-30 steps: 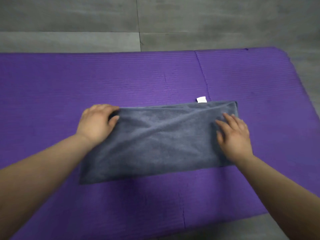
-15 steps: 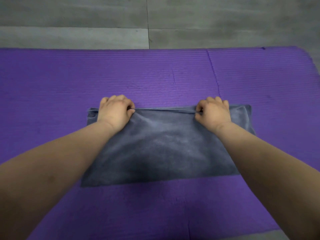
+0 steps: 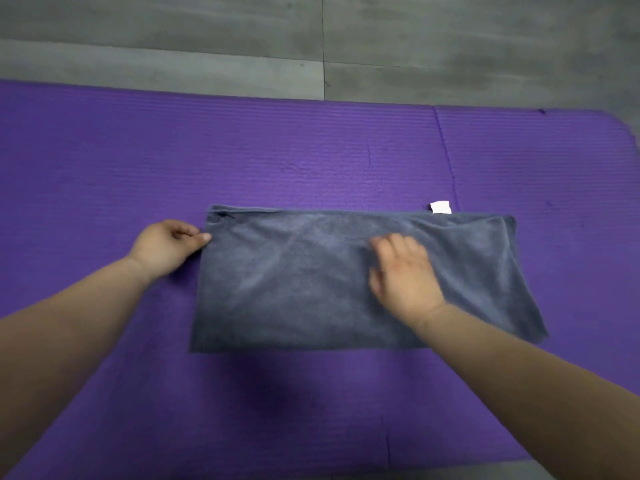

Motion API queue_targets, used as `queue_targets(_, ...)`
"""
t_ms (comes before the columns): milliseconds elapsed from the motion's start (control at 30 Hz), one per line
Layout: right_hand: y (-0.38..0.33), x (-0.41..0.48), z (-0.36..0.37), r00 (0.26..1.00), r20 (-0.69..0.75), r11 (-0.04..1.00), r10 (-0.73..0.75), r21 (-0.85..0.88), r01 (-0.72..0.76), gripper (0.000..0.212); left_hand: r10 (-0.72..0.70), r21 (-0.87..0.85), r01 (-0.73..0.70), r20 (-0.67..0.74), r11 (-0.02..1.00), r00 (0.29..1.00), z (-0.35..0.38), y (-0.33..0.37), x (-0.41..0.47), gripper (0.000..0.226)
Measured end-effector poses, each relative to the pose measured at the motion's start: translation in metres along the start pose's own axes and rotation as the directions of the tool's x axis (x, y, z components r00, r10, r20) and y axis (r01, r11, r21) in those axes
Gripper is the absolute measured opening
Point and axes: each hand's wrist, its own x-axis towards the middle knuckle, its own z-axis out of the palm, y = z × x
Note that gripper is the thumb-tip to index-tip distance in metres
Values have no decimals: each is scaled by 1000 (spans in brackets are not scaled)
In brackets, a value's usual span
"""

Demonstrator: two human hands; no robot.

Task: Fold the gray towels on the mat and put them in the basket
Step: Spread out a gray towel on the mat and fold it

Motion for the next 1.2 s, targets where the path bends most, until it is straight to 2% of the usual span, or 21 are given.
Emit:
queue_targets(33, -19, -4, 3, 990, -10, 990, -138, 29, 138, 38, -14, -31, 14, 25, 999, 1000, 1, 1, 1, 19)
queue_targets(100, -62, -14, 12, 918, 57, 918, -393, 72, 389, 48, -21, -61, 23, 39, 998, 999, 1, 5, 2, 27)
queue_targets(167, -92, -22, 19, 837, 209, 862, -506, 90, 498, 69, -36, -36, 36, 19, 999, 999, 1, 13, 0, 32)
queue_targets(200, -101, -22, 21, 810, 296, 860, -506, 97, 501, 76, -40, -11, 40, 5, 999, 999, 2, 16, -2, 35)
queue_targets(267, -114, -15, 19, 751, 442, 860, -490, 104, 500, 76, -36, 28, 36, -5, 999, 999, 5, 20, -4, 40)
queue_targets(367, -133, -7, 17, 778, 445, 870, -444, 4, 494, 66, -35, -68, 36, 20, 997, 999, 8, 22, -3, 41)
queue_targets(433, -144, -1, 20, 749, 535, 878, -390, -31, 478, 63, -10, -172, 15, 30, 985, 1000, 5, 22, -5, 36)
queue_targets(500, -155, 7, 15, 742, 561, 871, -367, -72, 486, 58, 15, -331, -2, 37, 944, 999, 2, 21, -8, 30)
queue_targets(567, -157, 10, 22, 753, 514, 828, -411, -136, 545, 48, 45, -457, -17, 51, 889, 998, -2, 22, -11, 26)
queue_targets(600, -157, 10, 24, 770, 473, 817, -429, -160, 553, 42, 85, -456, -46, 64, 889, 994, -4, 22, -10, 31)
queue_targets(667, -154, 8, 29, 821, 420, 859, -386, -161, 486, 29, 185, -348, -142, 94, 927, 978, -6, 23, -6, 45)
queue_targets(767, -149, 6, 38, 851, 327, 873, -410, -129, 470, 11, 276, -157, -261, 83, 952, 958, -10, 28, 5, 36)
queue_targets(867, -150, 4, 35, 861, 307, 887, -405, -95, 452, 12, 237, -223, -216, 75, 951, 969, -12, 37, 10, 11)
queue_targets(967, -149, 6, 34, 865, 272, 889, -422, -64, 454, 12, 120, -378, -94, 46, 921, 992, -13, 45, 14, 26)
queue_targets(1000, -147, 5, 32, 871, 253, 899, -421, -6, 437, 20, 84, -417, -57, 46, 907, 995, -12, 49, 12, 26)
queue_targets(1033, -143, 4, 27, 883, 238, 915, -404, 79, 396, 23, 58, -453, -23, 65, 891, 996, -11, 51, 10, 27)
queue_targets(1100, -128, -2, 17, 925, 178, 911, -335, 311, 270, 16, 22, -522, 40, 111, 852, 994, -9, 59, 4, 27)
queue_targets(1167, -112, -12, 8, 963, 230, 877, -138, 480, 11, 17, 9, -563, 71, 138, 824, 990, -10, 68, 1, 26)
queue_targets(1200, -102, -20, 3, 964, 262, 812, -54, 573, -111, 19, 14, -578, 80, 157, 812, 988, -9, 76, -1, 24)
